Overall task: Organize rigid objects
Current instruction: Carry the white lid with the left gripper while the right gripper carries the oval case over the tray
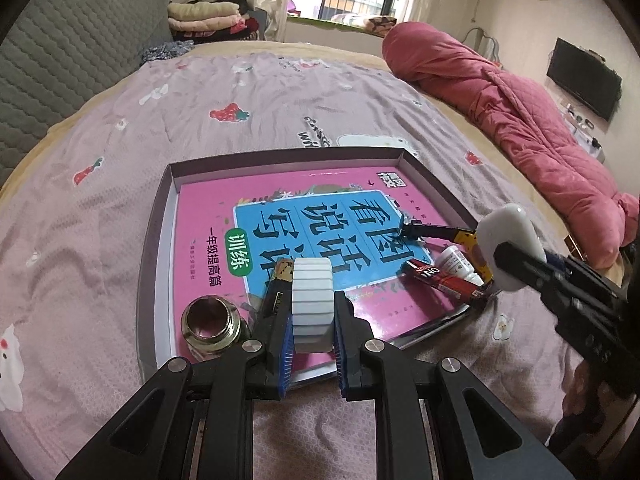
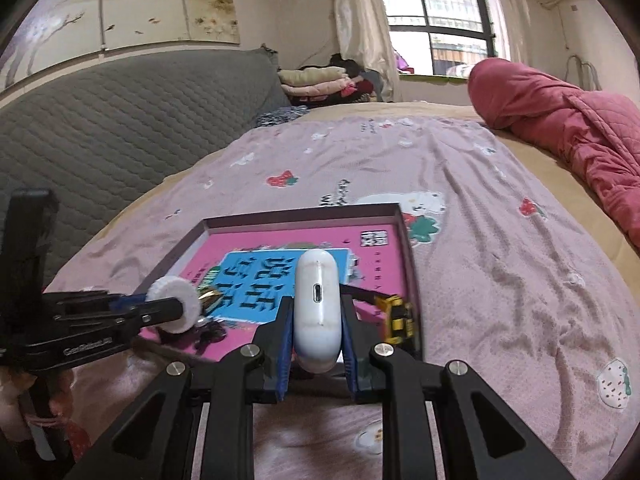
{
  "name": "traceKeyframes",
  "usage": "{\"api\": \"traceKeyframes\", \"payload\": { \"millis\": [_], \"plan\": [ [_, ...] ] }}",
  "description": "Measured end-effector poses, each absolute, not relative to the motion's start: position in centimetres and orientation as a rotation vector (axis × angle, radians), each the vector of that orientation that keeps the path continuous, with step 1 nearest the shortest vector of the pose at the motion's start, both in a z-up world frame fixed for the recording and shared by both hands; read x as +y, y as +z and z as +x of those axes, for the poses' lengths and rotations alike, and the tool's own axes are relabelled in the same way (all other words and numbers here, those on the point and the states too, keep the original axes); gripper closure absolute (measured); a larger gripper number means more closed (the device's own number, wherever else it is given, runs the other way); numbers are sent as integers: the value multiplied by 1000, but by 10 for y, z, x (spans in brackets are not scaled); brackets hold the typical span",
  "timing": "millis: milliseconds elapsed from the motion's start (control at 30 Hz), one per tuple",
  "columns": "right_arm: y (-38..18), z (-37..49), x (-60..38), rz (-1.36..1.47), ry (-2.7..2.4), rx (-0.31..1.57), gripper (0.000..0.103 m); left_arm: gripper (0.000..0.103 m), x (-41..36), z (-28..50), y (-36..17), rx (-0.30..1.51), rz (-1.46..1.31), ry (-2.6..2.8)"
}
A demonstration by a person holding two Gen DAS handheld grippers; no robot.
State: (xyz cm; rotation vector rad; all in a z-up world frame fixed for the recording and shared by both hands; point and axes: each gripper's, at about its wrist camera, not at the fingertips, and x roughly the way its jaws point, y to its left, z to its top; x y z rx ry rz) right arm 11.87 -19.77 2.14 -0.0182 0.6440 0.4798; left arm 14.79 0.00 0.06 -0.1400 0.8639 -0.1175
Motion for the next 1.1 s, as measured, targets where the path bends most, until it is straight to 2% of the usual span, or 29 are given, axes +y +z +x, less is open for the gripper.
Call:
{"api": "traceKeyframes", "payload": {
  "millis": [1100],
  "plan": [
    [3, 135, -201, -85, 322, 686, 81, 86, -8, 154, -21, 890, -124, -110]
  ]
}}
